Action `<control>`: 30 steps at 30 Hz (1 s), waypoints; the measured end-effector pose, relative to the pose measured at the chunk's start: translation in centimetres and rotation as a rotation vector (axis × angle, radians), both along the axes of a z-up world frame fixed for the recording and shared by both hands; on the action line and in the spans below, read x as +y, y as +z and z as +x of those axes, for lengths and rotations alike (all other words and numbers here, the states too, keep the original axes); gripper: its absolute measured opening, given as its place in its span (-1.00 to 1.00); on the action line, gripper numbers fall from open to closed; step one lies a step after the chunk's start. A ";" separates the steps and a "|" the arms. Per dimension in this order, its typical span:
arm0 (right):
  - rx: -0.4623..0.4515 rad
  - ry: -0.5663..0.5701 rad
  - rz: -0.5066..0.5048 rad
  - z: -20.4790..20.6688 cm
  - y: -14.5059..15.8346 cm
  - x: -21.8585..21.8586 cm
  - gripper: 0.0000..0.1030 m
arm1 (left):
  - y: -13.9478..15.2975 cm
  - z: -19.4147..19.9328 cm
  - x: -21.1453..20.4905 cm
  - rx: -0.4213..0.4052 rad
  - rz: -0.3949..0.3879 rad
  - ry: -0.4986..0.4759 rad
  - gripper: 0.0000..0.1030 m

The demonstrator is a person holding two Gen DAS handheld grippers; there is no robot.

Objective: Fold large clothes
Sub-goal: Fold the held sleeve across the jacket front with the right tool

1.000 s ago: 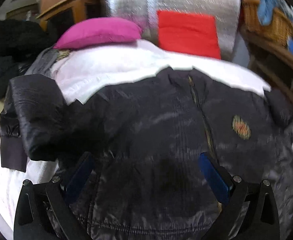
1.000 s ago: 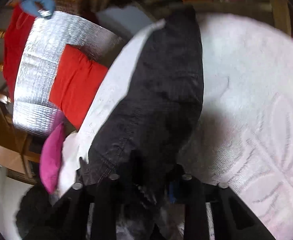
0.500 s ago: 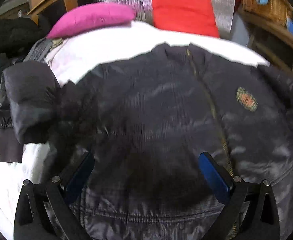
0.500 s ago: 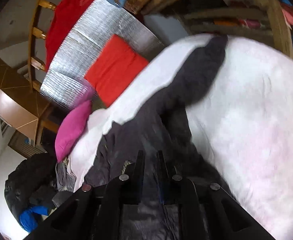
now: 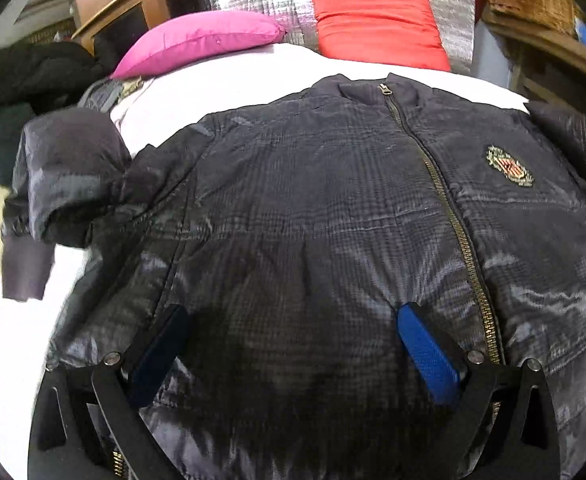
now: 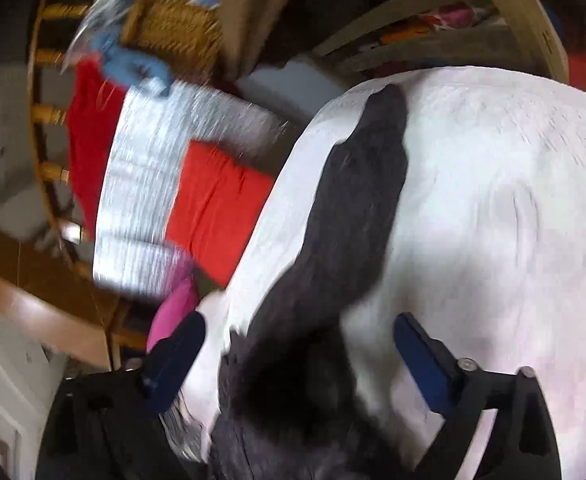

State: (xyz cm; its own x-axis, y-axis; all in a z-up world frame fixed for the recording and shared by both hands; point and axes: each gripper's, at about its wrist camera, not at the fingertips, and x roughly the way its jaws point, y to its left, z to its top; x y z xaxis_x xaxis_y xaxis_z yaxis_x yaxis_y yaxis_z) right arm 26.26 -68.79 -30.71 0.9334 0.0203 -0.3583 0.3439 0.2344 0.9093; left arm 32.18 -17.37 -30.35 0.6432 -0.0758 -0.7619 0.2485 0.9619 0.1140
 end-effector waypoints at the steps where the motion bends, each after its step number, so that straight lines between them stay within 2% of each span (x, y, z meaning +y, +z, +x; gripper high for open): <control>1: -0.001 -0.008 0.022 0.6 -0.4 -1.2 0.54 | -0.2 0.1 0.3 0.015 -0.021 0.012 1.00; 2: 0.020 -0.017 0.027 1.6 -0.8 -2.2 0.48 | -0.2 0.4 0.2 0.025 -0.028 0.015 1.00; 6: 0.099 -0.063 0.043 4.8 -2.5 -5.3 0.48 | -0.2 0.8 0.3 0.059 -0.029 -0.007 1.00; 9: 0.171 -0.101 0.078 6.9 -4.8 -7.1 0.46 | 0.4 2.4 0.3 0.129 -0.014 -0.063 1.00; 11: 0.172 -0.116 0.073 7.6 -5.5 -8.2 0.09 | 1.6 3.1 0.0 0.097 0.016 -0.108 1.00; 12: 0.165 -0.124 0.052 8.0 -5.4 -8.5 -0.34 | 2.7 3.0 0.1 0.016 0.035 -0.098 1.00; 14: 0.184 -0.115 0.039 9.2 -5.7 -9.2 -0.51 | 4.5 2.7 0.4 -0.106 0.047 -0.076 1.00; 15: 0.191 -0.120 0.034 9.2 -5.7 -9.2 -0.66 | 5.4 2.6 0.5 -0.151 0.046 -0.074 1.00; 16: 0.193 -0.124 0.016 9.3 -5.4 -9.2 -0.69 | 6.1 2.6 0.7 -0.180 0.046 -0.071 1.00; 18: 0.169 -0.137 -0.049 8.9 -3.8 -8.6 -0.78 | 7.1 2.9 1.1 -0.229 0.050 -0.046 1.00; 22: 0.079 -0.105 -0.145 8.1 0.8 -5.9 -0.81 | 8.0 3.7 2.2 -0.244 0.034 0.011 1.00; 26: -0.028 -0.037 -0.232 6.5 6.6 -0.6 -0.81 | 8.6 3.6 3.3 -0.247 0.014 0.050 1.00; 30: -0.107 0.056 -0.270 5.0 10.5 5.8 -0.81 | 9.1 3.1 5.2 -0.251 -0.014 0.091 1.00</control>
State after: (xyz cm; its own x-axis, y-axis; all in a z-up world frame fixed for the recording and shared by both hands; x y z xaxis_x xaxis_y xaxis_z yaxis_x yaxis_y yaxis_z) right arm 31.29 -63.04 -20.16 0.9663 -0.0101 -0.2572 0.2291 0.4891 0.8416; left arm 35.29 -12.20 -21.27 0.8167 -0.0186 -0.5767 0.1266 0.9809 0.1476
